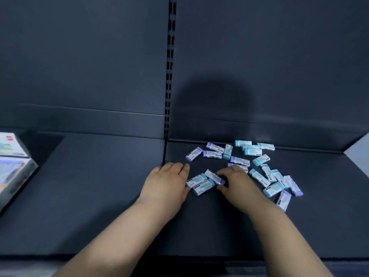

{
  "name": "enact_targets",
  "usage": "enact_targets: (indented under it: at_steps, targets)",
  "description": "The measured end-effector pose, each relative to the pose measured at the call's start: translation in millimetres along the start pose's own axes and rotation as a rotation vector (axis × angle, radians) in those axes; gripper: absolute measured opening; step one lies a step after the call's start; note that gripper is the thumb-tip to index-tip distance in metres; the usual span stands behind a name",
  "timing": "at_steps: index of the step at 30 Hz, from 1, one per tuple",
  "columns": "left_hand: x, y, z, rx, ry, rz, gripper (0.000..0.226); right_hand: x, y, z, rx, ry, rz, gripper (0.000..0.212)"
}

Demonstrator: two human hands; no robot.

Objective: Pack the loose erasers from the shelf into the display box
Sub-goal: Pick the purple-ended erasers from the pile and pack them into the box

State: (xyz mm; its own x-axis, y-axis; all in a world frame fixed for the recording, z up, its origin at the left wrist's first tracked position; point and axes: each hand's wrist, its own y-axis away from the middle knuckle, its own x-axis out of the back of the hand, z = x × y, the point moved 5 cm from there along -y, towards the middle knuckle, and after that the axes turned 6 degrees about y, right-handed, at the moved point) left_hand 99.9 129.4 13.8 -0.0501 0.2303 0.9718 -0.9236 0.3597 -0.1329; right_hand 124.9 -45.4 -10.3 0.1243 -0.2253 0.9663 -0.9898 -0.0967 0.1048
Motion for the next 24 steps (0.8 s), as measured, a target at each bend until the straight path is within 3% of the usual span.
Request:
enact_targets:
  at_steps: [7, 13, 16, 19, 24]
  targets:
    - [-10.4, -4.0, 40.6, 0.184, 0.030, 0.023, 0.058, 15.0, -8.9, 24.1, 0.162, -0.136, -0.020, 0.029]
    - [-23.0, 5.8, 64.9, 0.278, 0.192, 0.077, 0.053, 28.4, 0.7, 33.5, 0.325, -0.291, -0.060, 0.015]
    - [-21.1, 8.0, 80.0, 0.245, 0.297, 0.134, 0.047, 26.4, 10.1, 34.4, 0.376, -0.392, -0.172, 0.013]
    - [-16.1, 11.0, 89.3, 0.180, 0.357, 0.133, 0.027, 21.4, 19.7, 32.0, 0.394, -0.536, -0.263, 0.016]
    - [-18.5, 24.6, 74.5, 0.223, 0.065, 0.060, 0.037, 21.1, 3.1, 28.8, 0.390, -0.461, -0.171, 0.018]
